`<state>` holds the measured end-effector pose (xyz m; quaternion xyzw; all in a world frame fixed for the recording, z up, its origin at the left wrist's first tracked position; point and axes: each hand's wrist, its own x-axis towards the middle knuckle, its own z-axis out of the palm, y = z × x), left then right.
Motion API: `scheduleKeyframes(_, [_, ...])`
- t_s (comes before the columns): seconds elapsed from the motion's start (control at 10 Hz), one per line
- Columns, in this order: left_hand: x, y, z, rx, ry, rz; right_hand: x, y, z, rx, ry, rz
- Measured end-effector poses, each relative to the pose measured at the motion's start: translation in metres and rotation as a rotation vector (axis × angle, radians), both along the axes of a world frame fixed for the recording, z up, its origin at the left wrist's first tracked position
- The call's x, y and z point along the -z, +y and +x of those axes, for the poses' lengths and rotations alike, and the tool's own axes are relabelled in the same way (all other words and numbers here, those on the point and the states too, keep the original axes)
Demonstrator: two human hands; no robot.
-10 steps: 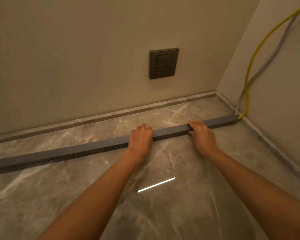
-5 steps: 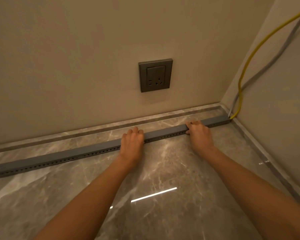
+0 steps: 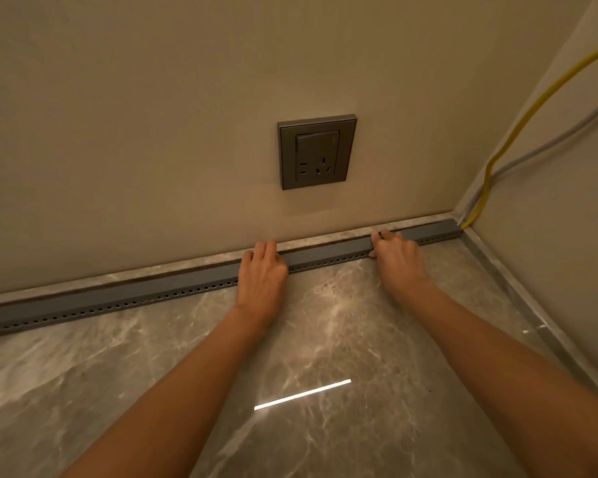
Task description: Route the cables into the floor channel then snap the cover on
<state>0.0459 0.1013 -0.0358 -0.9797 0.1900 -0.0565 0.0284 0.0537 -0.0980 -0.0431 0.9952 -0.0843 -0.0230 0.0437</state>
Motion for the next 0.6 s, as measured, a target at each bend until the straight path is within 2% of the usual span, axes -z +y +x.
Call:
scheduleKeyframes(0.3, [0.005,-0.011,0.011,-0.084,-0.023,0.034,-0.001,-0.018,0.015,-0.146,0.008,-0.067])
scheduleKeyframes(0.5, [0.002,-0.025,0.010,-0.242,0.068,0.002,0.000,-0.017,0.012,-0.159,-0.025,-0.008])
scheduleKeyframes(0.6, [0.000,-0.032,0.005,-0.300,0.199,-0.038,0.006,-0.016,0.009,-0.100,-0.042,0.063])
